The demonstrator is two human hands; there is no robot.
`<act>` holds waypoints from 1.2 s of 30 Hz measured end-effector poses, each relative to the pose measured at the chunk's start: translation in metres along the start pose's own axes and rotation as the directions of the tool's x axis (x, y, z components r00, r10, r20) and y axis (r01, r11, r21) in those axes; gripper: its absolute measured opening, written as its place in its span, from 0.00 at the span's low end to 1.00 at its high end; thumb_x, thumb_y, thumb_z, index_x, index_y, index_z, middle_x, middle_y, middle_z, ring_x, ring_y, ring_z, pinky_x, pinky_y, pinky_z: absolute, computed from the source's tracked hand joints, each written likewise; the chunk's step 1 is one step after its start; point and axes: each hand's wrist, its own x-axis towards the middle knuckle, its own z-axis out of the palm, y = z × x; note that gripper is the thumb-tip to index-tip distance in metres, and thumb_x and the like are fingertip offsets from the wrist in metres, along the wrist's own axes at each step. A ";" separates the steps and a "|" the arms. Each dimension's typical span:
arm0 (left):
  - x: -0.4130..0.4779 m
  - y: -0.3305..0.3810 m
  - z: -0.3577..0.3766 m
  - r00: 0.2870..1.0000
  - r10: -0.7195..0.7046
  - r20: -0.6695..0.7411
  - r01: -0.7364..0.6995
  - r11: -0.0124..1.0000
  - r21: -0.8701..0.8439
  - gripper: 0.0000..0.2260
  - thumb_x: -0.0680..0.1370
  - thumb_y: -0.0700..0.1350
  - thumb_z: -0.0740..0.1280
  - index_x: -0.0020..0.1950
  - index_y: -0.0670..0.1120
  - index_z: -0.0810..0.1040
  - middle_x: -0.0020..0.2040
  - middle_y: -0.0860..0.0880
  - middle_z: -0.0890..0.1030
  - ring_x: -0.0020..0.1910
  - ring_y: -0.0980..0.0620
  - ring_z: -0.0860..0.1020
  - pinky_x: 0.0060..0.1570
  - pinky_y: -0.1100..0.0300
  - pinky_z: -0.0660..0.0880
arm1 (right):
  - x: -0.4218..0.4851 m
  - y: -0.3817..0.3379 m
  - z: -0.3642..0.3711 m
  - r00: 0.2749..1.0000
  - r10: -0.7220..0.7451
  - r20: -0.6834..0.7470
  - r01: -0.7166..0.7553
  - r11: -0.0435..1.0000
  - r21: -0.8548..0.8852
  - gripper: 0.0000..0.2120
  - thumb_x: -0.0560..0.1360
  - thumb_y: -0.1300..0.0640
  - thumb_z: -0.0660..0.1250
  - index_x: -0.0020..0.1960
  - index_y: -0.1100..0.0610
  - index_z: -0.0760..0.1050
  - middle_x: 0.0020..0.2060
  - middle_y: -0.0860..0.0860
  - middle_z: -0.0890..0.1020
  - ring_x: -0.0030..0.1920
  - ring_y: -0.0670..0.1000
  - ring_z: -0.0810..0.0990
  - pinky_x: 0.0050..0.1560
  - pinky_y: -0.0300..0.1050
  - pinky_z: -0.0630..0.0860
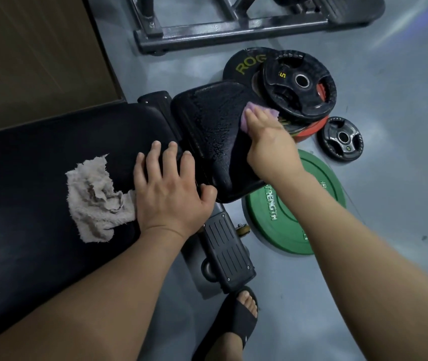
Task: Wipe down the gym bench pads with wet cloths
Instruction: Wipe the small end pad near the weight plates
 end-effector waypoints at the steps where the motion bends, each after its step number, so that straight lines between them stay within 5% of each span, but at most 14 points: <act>1: 0.000 0.000 0.000 1.000 -0.001 0.000 0.001 1.000 -0.003 0.27 0.73 0.57 0.62 0.68 0.44 0.74 0.73 0.40 0.71 0.77 0.36 0.63 0.75 0.36 0.57 | -0.017 -0.008 -0.001 0.999 -0.036 0.004 0.036 0.999 0.015 0.29 0.73 0.67 0.58 0.75 0.63 0.70 0.75 0.57 0.70 0.77 0.59 0.67 0.77 0.57 0.62; 6: 0.000 0.000 0.000 1.000 -0.008 -0.007 0.008 1.000 -0.006 0.27 0.73 0.57 0.63 0.68 0.44 0.75 0.73 0.40 0.72 0.76 0.36 0.63 0.76 0.37 0.57 | -0.080 -0.017 -0.013 0.968 -0.240 0.071 0.235 0.970 0.067 0.31 0.72 0.69 0.57 0.75 0.62 0.70 0.75 0.56 0.71 0.77 0.57 0.66 0.79 0.50 0.60; 12: 0.001 -0.001 0.001 1.000 -0.005 -0.018 0.005 1.000 -0.014 0.26 0.73 0.56 0.61 0.68 0.44 0.75 0.73 0.41 0.72 0.77 0.37 0.63 0.76 0.37 0.56 | 0.000 -0.001 -0.002 0.999 0.006 -0.050 -0.004 0.999 0.034 0.25 0.75 0.69 0.59 0.73 0.66 0.71 0.73 0.60 0.73 0.74 0.61 0.70 0.79 0.52 0.60; 16: 0.000 -0.002 0.002 1.000 0.005 -0.021 -0.005 1.000 -0.013 0.26 0.75 0.55 0.60 0.69 0.44 0.75 0.73 0.41 0.72 0.77 0.37 0.64 0.75 0.37 0.57 | -0.049 -0.032 -0.004 0.987 -0.157 -0.025 0.159 0.982 0.105 0.26 0.74 0.70 0.58 0.72 0.62 0.74 0.72 0.54 0.74 0.74 0.56 0.70 0.76 0.51 0.65; 19: 0.001 -0.003 0.002 1.000 0.007 -0.025 -0.007 1.000 -0.013 0.26 0.75 0.54 0.58 0.69 0.44 0.75 0.73 0.40 0.72 0.77 0.37 0.64 0.75 0.37 0.57 | -0.077 -0.036 -0.013 0.952 -0.303 0.050 0.290 0.940 0.179 0.28 0.74 0.72 0.57 0.72 0.62 0.73 0.72 0.54 0.74 0.75 0.55 0.69 0.79 0.45 0.59; 21: 0.001 -0.003 0.002 1.000 0.012 -0.023 -0.013 1.000 -0.015 0.26 0.74 0.53 0.58 0.69 0.44 0.75 0.74 0.40 0.72 0.77 0.37 0.64 0.76 0.37 0.57 | -0.057 -0.029 -0.012 0.951 -0.306 0.046 0.294 0.940 0.175 0.27 0.73 0.75 0.60 0.71 0.63 0.74 0.70 0.55 0.76 0.73 0.54 0.70 0.80 0.43 0.55; 27: 0.001 -0.003 0.000 1.000 0.009 -0.015 -0.010 0.999 -0.038 0.25 0.74 0.54 0.57 0.68 0.45 0.75 0.73 0.41 0.72 0.76 0.37 0.64 0.76 0.37 0.56 | -0.018 -0.041 0.005 0.978 -0.206 -0.035 0.208 0.967 0.149 0.24 0.76 0.70 0.64 0.71 0.60 0.75 0.70 0.54 0.77 0.73 0.59 0.72 0.75 0.49 0.67; 32: 0.002 -0.004 -0.011 0.997 -0.009 0.074 0.014 0.998 -0.065 0.25 0.75 0.54 0.54 0.69 0.46 0.72 0.76 0.43 0.69 0.79 0.40 0.61 0.78 0.39 0.54 | -0.075 -0.044 -0.005 0.982 -0.189 0.022 0.183 0.969 0.164 0.25 0.79 0.69 0.62 0.74 0.57 0.73 0.74 0.51 0.73 0.77 0.57 0.67 0.80 0.46 0.58; 36: -0.006 -0.020 -0.012 0.989 0.039 0.140 -0.032 0.998 -0.050 0.32 0.80 0.56 0.50 0.81 0.43 0.57 0.83 0.45 0.57 0.83 0.45 0.50 0.80 0.43 0.46 | -0.085 -0.059 -0.007 0.988 -0.129 0.082 0.117 0.984 0.134 0.28 0.75 0.67 0.56 0.74 0.59 0.72 0.75 0.54 0.72 0.77 0.59 0.67 0.78 0.35 0.47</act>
